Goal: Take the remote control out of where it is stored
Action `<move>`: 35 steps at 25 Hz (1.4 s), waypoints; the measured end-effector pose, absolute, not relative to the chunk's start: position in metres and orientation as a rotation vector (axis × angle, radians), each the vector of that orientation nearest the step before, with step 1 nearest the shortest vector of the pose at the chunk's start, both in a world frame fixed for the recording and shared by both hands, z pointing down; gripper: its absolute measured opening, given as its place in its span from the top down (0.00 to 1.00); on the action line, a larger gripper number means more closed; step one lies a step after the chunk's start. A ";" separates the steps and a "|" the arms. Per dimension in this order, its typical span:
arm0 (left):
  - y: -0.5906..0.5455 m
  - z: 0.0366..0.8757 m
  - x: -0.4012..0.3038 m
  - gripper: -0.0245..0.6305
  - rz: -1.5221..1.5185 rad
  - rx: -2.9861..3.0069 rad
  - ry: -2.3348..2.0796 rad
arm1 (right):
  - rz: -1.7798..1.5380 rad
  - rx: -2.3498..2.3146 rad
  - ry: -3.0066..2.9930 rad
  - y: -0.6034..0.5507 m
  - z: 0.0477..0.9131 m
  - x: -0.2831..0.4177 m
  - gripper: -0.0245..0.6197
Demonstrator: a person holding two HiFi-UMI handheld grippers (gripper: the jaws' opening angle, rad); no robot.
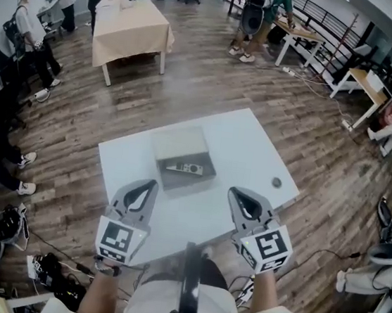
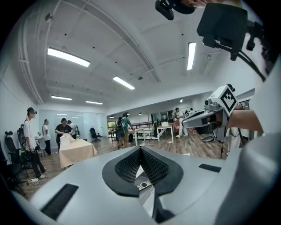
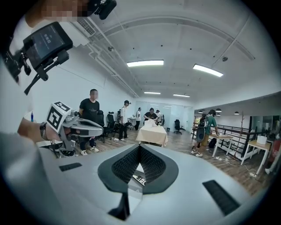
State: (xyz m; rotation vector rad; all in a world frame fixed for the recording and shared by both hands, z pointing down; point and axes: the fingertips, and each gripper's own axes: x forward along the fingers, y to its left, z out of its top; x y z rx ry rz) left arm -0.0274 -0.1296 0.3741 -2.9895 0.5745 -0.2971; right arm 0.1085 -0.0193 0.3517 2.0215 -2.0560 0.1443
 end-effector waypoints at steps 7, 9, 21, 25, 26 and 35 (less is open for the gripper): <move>-0.138 0.378 -0.018 0.97 -0.338 -2.970 0.591 | 0.165 1.965 -2.059 -0.042 0.363 0.122 0.96; -0.142 0.383 -0.017 0.96 -0.347 -2.969 0.613 | 0.168 1.934 -2.075 -0.051 0.368 0.124 0.96; -0.170 0.411 0.004 0.96 -0.433 -2.958 0.771 | 0.255 1.752 -2.112 -0.111 0.412 0.152 0.96; -0.174 0.424 0.011 0.97 -0.499 -2.952 0.796 | 0.277 1.692 -2.105 -0.131 0.430 0.161 0.96; -0.176 0.427 0.013 0.96 -0.506 -2.946 0.811 | 0.283 1.685 -2.109 -0.136 0.432 0.162 0.96; -0.188 0.446 0.018 0.97 -0.585 -2.935 0.926 | 0.407 1.511 -2.111 -0.168 0.493 0.174 0.91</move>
